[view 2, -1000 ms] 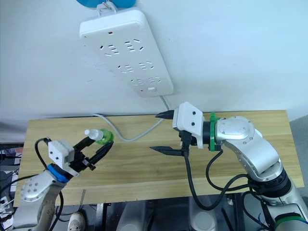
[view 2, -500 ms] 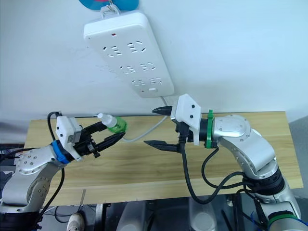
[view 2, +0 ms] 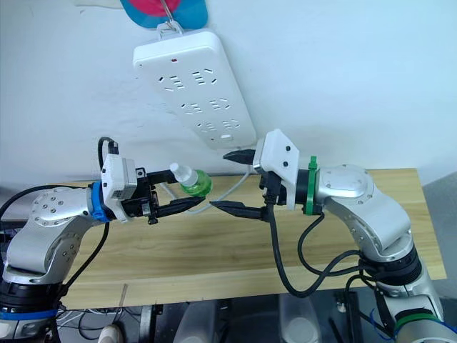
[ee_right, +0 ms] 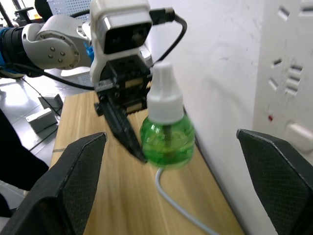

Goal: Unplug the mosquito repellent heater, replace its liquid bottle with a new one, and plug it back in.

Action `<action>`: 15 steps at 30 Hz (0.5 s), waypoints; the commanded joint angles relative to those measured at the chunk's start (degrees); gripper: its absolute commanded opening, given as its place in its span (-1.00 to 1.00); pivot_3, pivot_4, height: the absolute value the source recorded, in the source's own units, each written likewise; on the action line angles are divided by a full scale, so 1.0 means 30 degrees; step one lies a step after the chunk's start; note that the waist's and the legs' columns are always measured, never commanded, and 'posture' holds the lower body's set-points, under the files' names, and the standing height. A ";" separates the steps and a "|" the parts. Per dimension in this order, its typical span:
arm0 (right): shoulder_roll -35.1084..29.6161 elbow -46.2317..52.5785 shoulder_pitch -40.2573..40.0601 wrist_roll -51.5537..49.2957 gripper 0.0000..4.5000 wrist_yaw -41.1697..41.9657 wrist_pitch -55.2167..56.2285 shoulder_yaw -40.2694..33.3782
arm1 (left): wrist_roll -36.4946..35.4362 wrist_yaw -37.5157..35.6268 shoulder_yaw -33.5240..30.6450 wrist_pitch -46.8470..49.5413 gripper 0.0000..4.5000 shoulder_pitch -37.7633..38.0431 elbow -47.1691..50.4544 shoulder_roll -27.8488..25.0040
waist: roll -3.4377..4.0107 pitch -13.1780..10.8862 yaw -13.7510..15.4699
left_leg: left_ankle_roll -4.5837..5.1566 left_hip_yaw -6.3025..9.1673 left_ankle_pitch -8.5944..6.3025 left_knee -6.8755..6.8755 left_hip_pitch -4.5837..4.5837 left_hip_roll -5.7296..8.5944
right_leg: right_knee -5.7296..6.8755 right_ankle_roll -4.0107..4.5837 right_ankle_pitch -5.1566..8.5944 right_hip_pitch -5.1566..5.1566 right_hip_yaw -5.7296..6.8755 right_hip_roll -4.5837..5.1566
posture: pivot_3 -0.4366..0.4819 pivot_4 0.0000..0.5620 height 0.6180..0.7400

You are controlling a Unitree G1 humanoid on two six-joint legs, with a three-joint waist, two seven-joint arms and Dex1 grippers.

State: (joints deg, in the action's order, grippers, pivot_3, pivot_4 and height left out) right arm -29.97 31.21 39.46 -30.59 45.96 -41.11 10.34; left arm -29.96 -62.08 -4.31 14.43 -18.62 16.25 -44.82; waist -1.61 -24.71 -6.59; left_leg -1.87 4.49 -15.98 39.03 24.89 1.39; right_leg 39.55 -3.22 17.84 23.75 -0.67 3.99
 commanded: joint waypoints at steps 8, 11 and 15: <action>0.0645 -0.0047 0.0816 -0.0601 1.00 0.0222 -0.0404 0.0224 | 0.0747 -0.0528 0.1035 0.0290 0.00 -0.1168 0.0348 -0.0053 | 0.0001 -0.0005 -0.0039 | 0.0006 -0.0078 0.0016 0.0040 0.0000 -0.0011 | 0.0182 0.0002 -0.0001 0.0105 0.0012 0.0010 | -0.52 0.47 1.00; 0.0751 -0.0125 0.0853 -0.0491 1.00 0.0309 -0.0376 0.0498 | 0.1005 -0.0377 0.1181 0.0302 0.00 -0.1620 0.0265 0.0154 | 0.0001 -0.0005 -0.0033 | 0.0008 -0.0076 0.0017 0.0052 0.0000 -0.0011 | 0.0192 0.0003 -0.0001 0.0105 0.0010 0.0008 | -0.50 0.47 1.00; 0.0856 -0.0187 0.0900 -0.0481 1.00 0.0311 -0.0488 0.0785 | 0.1289 -0.0398 0.1402 0.0201 0.00 -0.2032 0.0334 0.0270 | 0.0000 -0.0006 -0.0030 | 0.0008 -0.0081 0.0017 0.0055 0.0000 -0.0010 | 0.0192 0.0003 -0.0001 0.0105 0.0007 0.0006 | -0.49 0.48 1.00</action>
State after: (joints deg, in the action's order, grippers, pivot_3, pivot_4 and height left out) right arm -27.77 28.98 41.66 -31.04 46.27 -43.01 12.68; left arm -26.20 -63.15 0.00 15.79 -24.26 15.90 -43.96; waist -1.61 -24.73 -6.68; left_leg -1.85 4.25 -15.93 39.19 24.89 1.35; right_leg 40.12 -3.21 17.84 24.07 -0.65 4.01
